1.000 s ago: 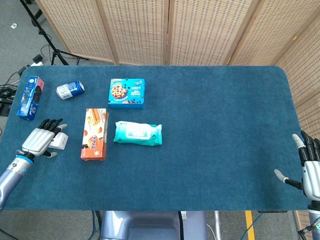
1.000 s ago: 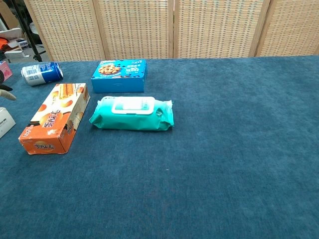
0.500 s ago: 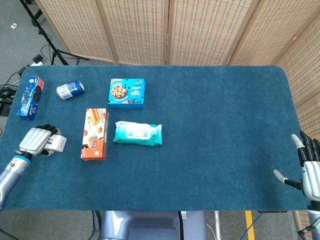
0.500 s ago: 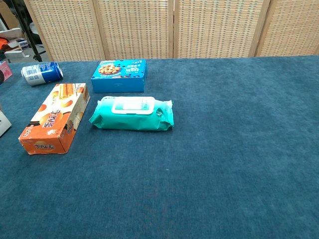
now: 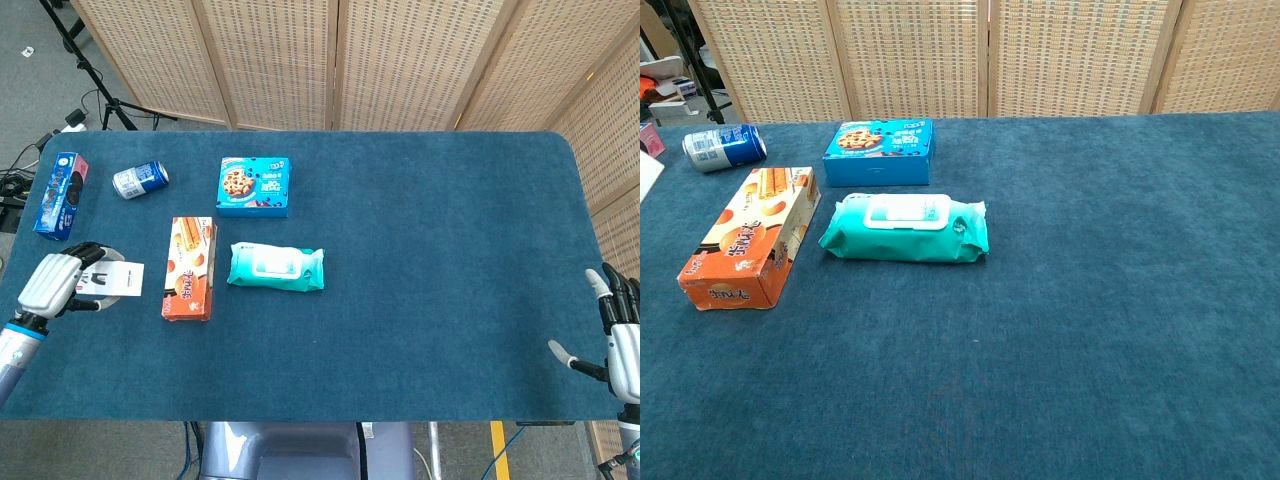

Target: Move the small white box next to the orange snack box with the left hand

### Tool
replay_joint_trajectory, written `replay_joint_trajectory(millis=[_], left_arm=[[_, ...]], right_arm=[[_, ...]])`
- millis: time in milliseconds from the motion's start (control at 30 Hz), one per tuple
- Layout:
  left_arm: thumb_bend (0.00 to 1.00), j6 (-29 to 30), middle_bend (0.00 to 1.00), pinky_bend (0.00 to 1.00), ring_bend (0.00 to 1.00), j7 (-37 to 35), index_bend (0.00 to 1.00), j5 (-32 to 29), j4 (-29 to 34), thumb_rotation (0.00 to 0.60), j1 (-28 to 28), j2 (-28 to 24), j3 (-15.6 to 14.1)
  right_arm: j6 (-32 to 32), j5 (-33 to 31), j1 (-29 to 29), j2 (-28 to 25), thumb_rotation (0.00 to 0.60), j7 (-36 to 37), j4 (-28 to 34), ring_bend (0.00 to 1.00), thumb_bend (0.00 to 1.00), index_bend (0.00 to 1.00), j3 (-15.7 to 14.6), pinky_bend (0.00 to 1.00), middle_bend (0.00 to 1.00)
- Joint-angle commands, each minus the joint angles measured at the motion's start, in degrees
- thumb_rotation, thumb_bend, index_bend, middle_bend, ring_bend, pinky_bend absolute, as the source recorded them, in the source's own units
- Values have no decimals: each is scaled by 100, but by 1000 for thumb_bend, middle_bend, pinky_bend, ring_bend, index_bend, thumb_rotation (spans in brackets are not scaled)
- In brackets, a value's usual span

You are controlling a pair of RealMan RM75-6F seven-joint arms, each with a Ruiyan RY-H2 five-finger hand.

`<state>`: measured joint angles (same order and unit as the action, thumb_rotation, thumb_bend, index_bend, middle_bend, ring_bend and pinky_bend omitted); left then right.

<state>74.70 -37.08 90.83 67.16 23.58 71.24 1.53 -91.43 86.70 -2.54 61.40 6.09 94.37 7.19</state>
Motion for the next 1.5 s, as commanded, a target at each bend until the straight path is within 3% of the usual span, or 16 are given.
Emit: replay_joint_trajectory(millis=[33, 167, 533, 700, 1100, 1167, 1233, 1300, 1400, 1500], left_arm=[[232, 1344, 423, 409, 292, -2666, 444, -137, 943, 600, -594, 103, 295], [232, 1258, 427, 409, 292, -3366, 447, -96, 556, 600, -670, 377, 144], [226, 1012, 428, 409, 292, -5231, 451, 109, -1244, 600, -688, 1352, -173], [235, 1010, 428, 409, 292, -5440, 450, 192, -1760, 600, -678, 1689, -256], [234, 623, 425, 409, 287, -4930, 448, 92, -2206, 600, -786, 2010, -429], [207, 593, 345, 382, 225, -4839, 441, 75, -2279, 600, -794, 2066, -430], [162, 610, 162, 272, 85, -4824, 384, 91, -2327, 600, -805, 2106, -444], [122, 650, 14, 103, 0, -4772, 215, 139, -2427, 600, -825, 2145, -486], [100, 793, 0, 6, 0, -4447, 37, 202, -2643, 600, -910, 2192, -546], [76, 1091, 0, 0, 0, -4011, 0, 231, -2698, 600, -1058, 2210, -552]], right_arm=[[-11, 24, 6, -12, 600, 18, 0, 0, 0, 0, -8, 0, 0], [-22, 62, 10, -14, 600, 23, -3, 0, 0, 0, -25, 0, 0], [55, 13, -22, 31, 600, -92, -15, 0, 0, 0, -24, 0, 0], [65, 4, -32, 49, 600, -138, -6, 0, 0, 0, -20, 0, 0], [39, 36, -19, 22, 600, -58, -8, 0, 0, 0, -29, 0, 0], [33, 25, -13, 12, 600, -29, -12, 0, 0, 0, -24, 0, 0], [24, 18, -8, 5, 600, -3, -13, 0, 0, 0, -18, 0, 0], [13, 12, -2, -3, 600, 13, -13, 0, 0, 0, -12, 0, 0], [6, 26, 0, -7, 600, 15, -5, 0, 0, 0, -17, 0, 0], [-5, 38, 6, -11, 600, 12, 6, 0, 0, 0, -22, 0, 0]])
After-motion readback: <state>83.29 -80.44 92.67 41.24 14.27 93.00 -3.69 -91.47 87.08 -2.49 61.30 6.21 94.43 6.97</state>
